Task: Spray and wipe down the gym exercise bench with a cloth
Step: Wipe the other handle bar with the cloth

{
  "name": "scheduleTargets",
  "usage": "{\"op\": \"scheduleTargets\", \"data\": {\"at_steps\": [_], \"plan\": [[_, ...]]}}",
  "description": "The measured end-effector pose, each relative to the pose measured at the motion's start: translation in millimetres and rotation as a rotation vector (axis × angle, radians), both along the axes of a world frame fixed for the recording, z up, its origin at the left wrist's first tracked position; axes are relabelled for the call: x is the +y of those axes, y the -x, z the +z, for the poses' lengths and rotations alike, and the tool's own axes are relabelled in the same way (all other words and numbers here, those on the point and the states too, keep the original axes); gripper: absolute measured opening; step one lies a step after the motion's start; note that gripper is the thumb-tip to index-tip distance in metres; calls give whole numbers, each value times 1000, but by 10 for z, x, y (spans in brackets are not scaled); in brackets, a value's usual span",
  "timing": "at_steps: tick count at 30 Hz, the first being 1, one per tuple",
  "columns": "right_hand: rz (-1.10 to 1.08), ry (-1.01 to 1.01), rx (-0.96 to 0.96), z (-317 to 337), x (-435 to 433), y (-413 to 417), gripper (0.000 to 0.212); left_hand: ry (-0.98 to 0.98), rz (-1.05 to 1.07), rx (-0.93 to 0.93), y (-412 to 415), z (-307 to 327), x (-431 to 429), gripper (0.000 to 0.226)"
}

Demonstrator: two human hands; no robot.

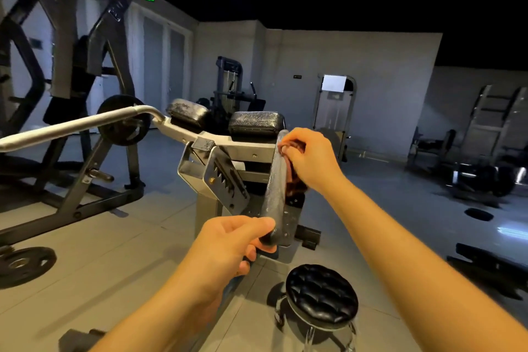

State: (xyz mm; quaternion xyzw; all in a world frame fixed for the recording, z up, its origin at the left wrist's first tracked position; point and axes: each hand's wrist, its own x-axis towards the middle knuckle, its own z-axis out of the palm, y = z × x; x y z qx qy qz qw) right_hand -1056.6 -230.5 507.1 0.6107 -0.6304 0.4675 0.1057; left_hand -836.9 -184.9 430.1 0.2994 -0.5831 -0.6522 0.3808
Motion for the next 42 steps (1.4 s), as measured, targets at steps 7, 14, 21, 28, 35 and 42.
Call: {"op": "scheduleTargets", "data": {"at_steps": [7, 14, 21, 28, 35, 42], "plan": [[-194, -148, 124, 363, -435, 144, 12, 127, -84, -76, -88, 33, -65, 30], [174, -424, 471, 125, 1057, -660, 11, 104, -174, -19, -83, -45, -184, 28], [-93, -633, 688, 738, -58, -364, 13, 65, -119, 74, -36, -87, -147, 23], [-223, -704, 783, 682, -214, -469, 18, 77, -138, 53, -42, -69, -140, 24], [5, -923, 776, 597, 401, -811, 15, 30, -121, 84, 36, -71, -64, 33], [-214, -531, 514, 652, -261, -133, 12, -21, -120, 85, 22, -25, -14, 22]]}}
